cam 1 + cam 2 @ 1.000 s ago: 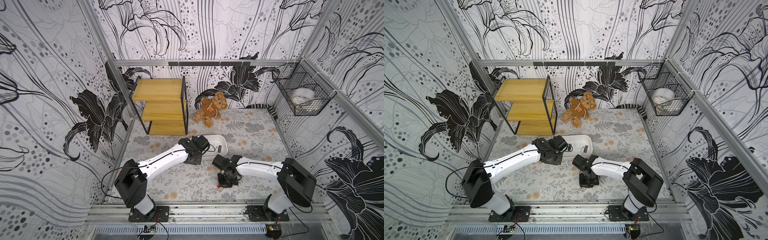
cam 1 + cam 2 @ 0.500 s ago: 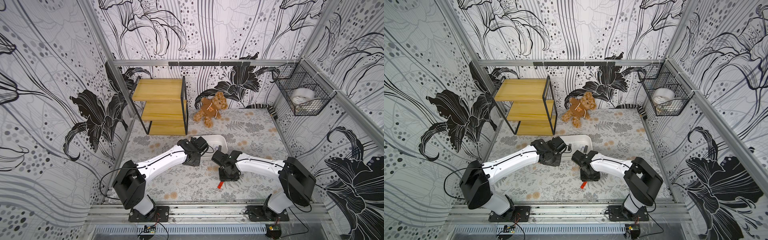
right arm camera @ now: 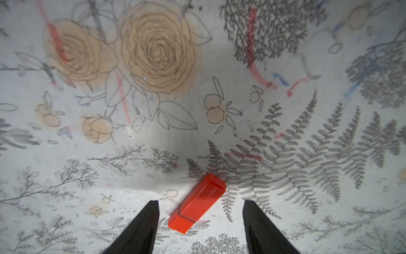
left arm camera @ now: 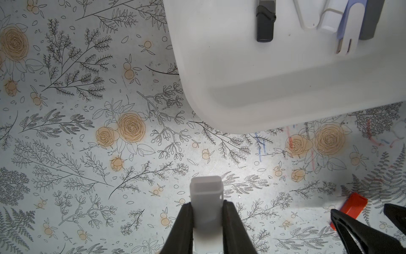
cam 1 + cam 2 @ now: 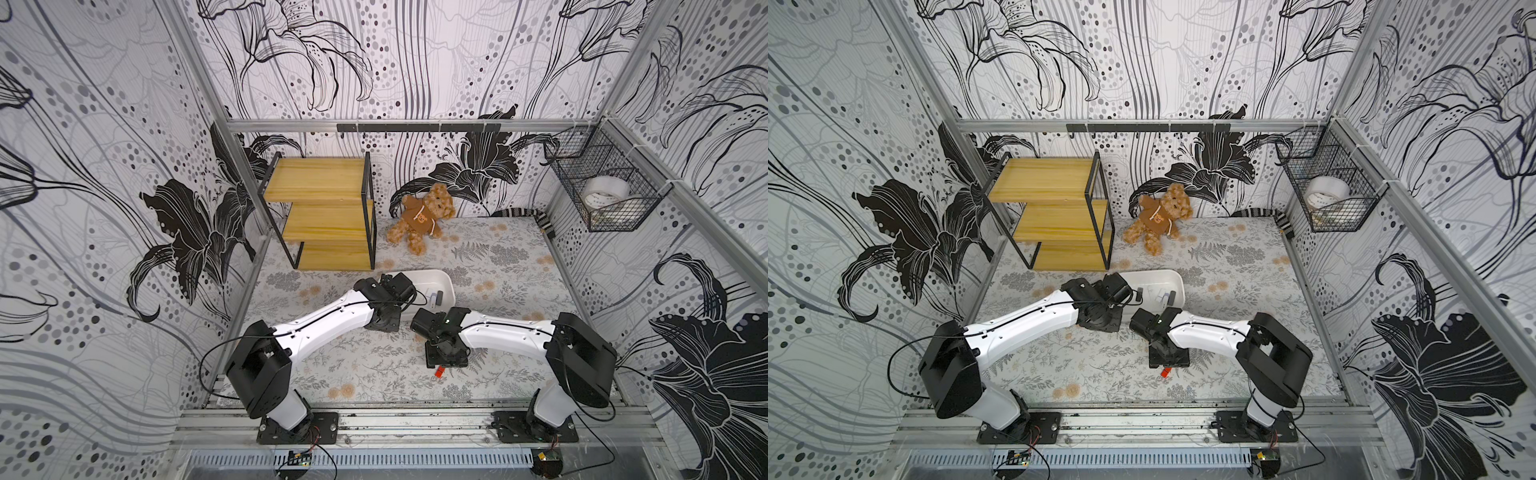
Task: Put the usb flash drive into the storage box
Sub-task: Pick up the USB flash from the center of the board.
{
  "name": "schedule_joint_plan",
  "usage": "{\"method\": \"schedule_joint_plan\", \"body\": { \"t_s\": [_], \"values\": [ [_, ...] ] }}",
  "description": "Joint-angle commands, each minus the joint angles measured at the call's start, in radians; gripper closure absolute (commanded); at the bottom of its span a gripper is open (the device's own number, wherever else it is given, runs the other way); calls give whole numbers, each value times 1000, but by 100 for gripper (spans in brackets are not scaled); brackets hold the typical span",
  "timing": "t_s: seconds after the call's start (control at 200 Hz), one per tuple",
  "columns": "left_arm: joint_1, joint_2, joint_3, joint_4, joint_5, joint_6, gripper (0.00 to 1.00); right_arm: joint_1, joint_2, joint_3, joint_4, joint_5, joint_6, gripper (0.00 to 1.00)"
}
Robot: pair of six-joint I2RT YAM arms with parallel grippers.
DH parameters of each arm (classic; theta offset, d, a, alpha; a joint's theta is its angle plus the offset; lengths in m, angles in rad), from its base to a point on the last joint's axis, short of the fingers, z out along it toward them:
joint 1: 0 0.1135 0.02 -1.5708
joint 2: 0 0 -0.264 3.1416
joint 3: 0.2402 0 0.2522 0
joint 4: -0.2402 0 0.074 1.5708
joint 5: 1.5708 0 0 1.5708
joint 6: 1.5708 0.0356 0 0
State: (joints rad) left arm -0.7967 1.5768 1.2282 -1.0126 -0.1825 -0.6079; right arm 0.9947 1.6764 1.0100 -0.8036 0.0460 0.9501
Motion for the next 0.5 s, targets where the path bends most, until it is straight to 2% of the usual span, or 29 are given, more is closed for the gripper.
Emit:
{"method": "schedule_joint_plan", "body": {
  "t_s": [0.0, 0.496],
  "values": [
    [6, -27, -21, 25, 9, 5, 100, 6, 24, 4, -16, 20, 17, 33],
    [5, -3, -13, 28, 12, 8, 100, 25, 5, -48, -39, -10, 24, 38]
  ]
}}
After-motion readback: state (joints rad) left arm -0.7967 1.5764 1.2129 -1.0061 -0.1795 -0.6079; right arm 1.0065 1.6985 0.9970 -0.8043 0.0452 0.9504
